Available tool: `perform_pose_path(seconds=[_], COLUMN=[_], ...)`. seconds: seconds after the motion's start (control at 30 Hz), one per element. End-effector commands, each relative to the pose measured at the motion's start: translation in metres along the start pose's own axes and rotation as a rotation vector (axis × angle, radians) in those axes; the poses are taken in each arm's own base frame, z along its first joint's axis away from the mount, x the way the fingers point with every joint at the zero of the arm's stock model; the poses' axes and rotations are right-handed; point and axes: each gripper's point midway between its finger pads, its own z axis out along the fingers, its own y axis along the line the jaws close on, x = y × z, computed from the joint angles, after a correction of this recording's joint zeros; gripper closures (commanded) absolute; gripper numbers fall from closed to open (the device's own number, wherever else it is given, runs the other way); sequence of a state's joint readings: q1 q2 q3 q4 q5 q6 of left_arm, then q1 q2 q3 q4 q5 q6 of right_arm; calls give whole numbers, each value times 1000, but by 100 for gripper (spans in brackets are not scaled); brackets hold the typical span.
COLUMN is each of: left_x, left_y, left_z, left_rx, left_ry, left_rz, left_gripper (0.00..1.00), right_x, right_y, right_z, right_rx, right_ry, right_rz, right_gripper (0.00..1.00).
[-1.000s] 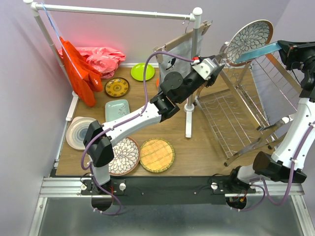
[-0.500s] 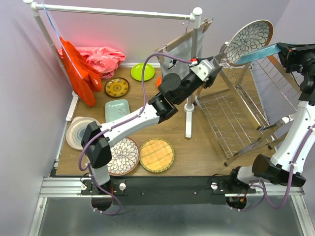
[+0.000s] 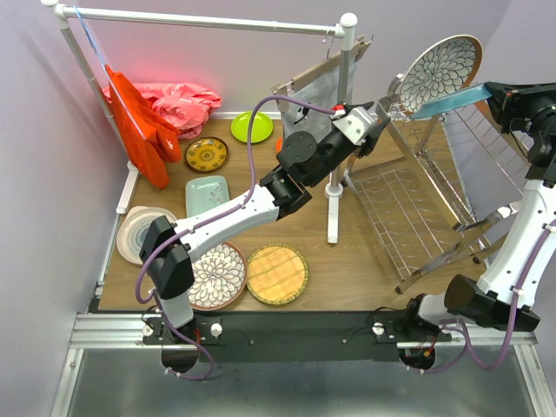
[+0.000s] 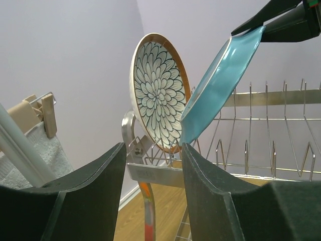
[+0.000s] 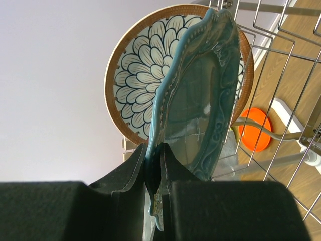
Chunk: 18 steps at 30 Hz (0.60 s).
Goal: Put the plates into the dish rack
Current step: Insert the plate into the dish rack
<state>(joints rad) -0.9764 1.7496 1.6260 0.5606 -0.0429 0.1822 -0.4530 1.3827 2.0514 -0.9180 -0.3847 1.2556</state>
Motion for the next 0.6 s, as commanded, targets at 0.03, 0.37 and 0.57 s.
perform_pose_path(seconds=[0.03, 0.37, 0.57], left_x=[-32, -32, -33], left_y=[10, 10, 11], left_z=[-5, -7, -8], left_rx=[-40, -45, -49], left_ry=[-68, -68, -69], left_rz=[-19, -23, -18], left_gripper=[43, 43, 43], right_x=[0, -4, -10], right_y=[38, 40, 46], right_z=[-23, -19, -16], right_rx=[-152, -150, -159], right_ry=[-25, -37, -58], right_rz=[-46, -41, -34], right_gripper=[78, 78, 77])
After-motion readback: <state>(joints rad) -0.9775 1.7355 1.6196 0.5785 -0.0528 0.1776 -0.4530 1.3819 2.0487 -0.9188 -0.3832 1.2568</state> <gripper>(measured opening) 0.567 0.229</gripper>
